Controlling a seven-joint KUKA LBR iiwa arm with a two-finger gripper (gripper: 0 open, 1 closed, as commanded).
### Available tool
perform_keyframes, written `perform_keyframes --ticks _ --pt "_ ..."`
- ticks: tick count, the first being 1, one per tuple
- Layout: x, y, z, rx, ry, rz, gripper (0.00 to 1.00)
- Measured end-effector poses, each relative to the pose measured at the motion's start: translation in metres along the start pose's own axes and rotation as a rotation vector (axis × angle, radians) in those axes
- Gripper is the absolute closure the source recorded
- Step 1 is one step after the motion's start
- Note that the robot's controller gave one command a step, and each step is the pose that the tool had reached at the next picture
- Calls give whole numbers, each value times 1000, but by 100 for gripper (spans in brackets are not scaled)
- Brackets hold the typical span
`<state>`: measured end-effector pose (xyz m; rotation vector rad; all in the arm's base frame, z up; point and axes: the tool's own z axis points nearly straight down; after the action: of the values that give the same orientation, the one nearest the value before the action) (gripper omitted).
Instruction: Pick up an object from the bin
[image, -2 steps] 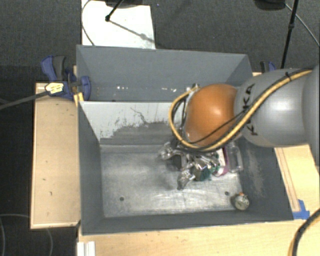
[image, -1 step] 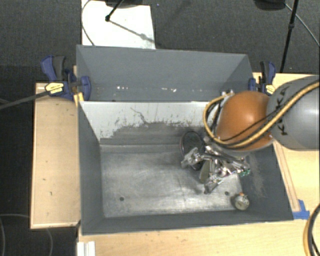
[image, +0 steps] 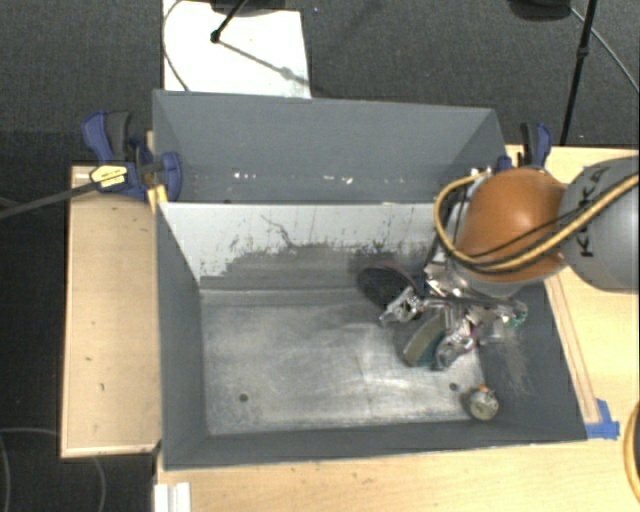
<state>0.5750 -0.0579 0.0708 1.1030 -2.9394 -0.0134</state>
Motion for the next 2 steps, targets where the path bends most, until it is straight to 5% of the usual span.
perform_keyframes --ticks 1,2 --pt "-2 -3 -3 8 -6 8 100" --pt "10 11 -179 16 -4 -267 100"
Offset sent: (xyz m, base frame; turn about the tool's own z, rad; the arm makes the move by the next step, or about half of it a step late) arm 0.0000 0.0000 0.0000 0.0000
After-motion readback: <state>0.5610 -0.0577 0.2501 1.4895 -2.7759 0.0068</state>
